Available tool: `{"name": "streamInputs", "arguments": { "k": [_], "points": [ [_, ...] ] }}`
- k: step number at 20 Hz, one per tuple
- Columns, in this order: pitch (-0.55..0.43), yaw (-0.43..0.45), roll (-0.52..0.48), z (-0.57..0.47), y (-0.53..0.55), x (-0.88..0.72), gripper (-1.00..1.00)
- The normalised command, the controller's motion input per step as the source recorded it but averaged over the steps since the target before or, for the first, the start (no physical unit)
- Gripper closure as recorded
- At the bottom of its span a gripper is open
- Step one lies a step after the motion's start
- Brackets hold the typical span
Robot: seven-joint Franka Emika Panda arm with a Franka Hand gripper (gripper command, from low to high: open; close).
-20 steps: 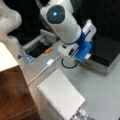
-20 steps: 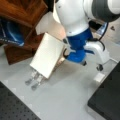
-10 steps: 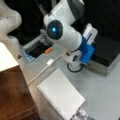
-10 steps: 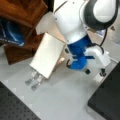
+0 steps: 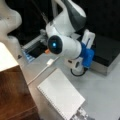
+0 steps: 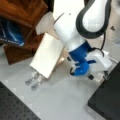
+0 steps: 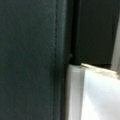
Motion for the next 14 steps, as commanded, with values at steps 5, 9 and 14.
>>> {"name": "streamInputs", "arguments": {
  "k": [5, 9, 14],
  "points": [
    [-0.053, -0.018, 0.318, -0.12, -0.06, -0.11, -1.0],
    [-0.053, -0.029, 0.313, -0.17, -0.13, -0.1, -1.0],
    [-0.07, -0.028, 0.292, -0.21, -0.15, -0.06, -1.0]
  ]
}}
